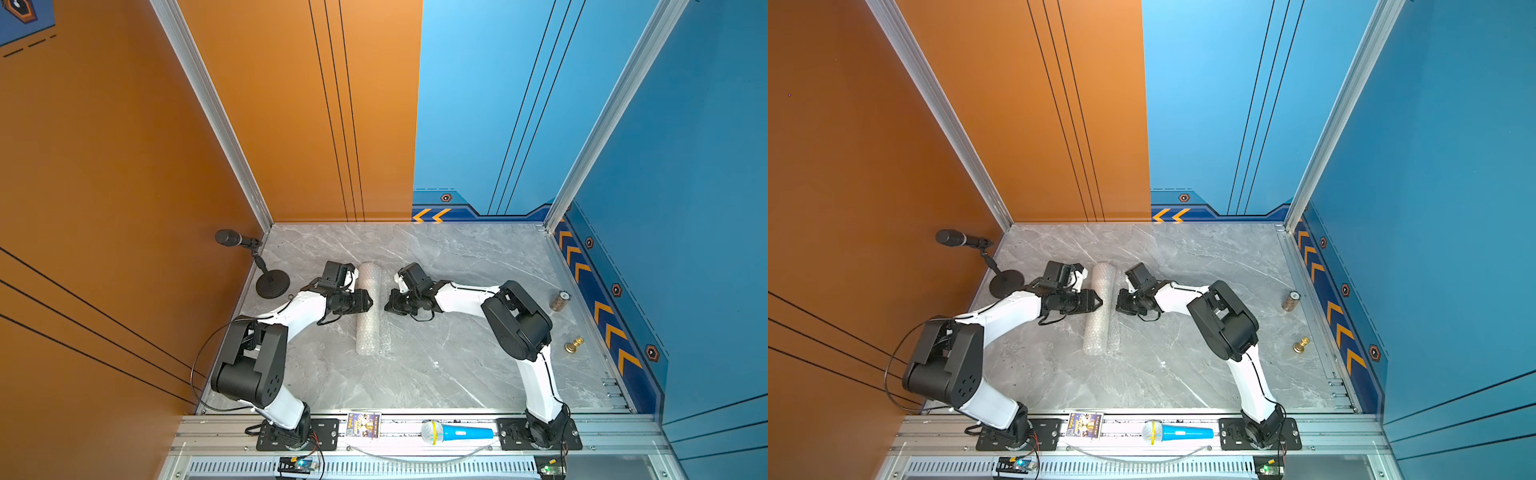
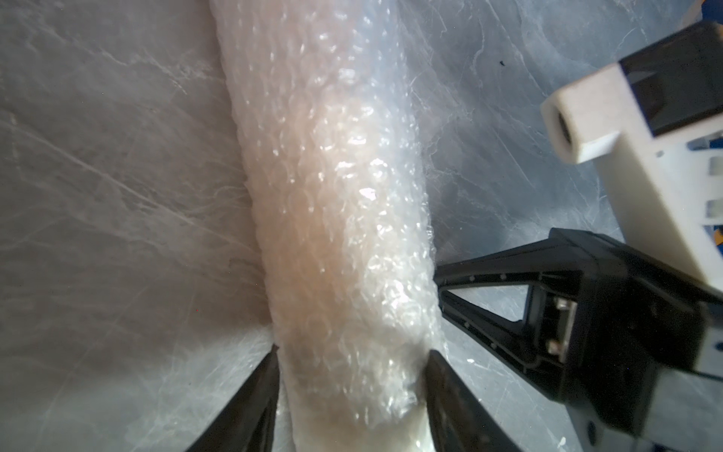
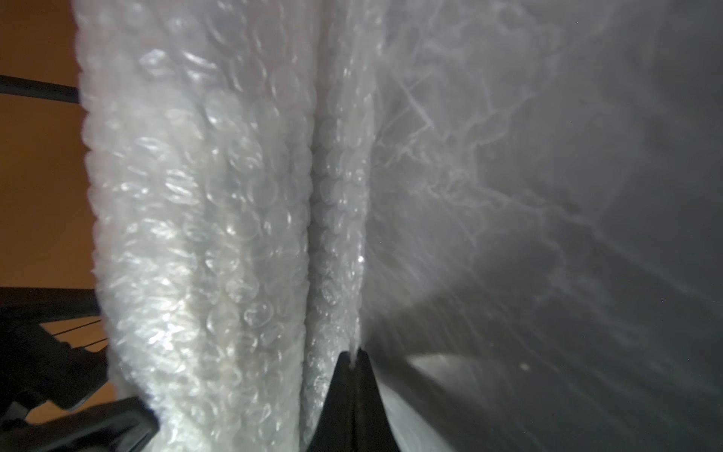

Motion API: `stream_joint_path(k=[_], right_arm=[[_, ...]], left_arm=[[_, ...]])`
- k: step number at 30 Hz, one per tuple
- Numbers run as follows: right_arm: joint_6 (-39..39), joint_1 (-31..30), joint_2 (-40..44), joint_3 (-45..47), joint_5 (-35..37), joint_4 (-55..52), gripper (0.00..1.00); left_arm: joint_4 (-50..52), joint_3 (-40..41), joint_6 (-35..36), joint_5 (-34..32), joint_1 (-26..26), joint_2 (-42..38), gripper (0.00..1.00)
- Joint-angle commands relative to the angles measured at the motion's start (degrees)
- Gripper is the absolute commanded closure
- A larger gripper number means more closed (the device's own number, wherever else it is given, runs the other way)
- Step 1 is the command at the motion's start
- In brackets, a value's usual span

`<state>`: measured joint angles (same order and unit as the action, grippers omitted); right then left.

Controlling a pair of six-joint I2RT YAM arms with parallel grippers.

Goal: Unwrap the vase from the bubble wrap
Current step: Unwrap the bubble wrap at the center of the board.

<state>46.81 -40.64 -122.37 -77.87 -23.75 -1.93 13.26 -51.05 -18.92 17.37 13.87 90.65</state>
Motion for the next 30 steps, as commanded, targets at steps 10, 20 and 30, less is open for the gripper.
stream_joint_path(k=[10,20,30], right_arm=[[-2.3,2.3,8.2,4.4,2.2,-1.7,1.00],[-3.1,4.3,12.8,9.4,3.1,-1.7,1.00],[-5.3,7.0,19.2,15.3,4.1,-4.7,1.00]], left_arm=[[8.5,0.9,0.9,-3.5,0.2,-0.5,0.40],[8.5,-0.4,-0.1,-2.4,2.8,-1.3,0.40],[8.5,-2.7,-1.5,-2.4,7.5,-0.5,0.40]])
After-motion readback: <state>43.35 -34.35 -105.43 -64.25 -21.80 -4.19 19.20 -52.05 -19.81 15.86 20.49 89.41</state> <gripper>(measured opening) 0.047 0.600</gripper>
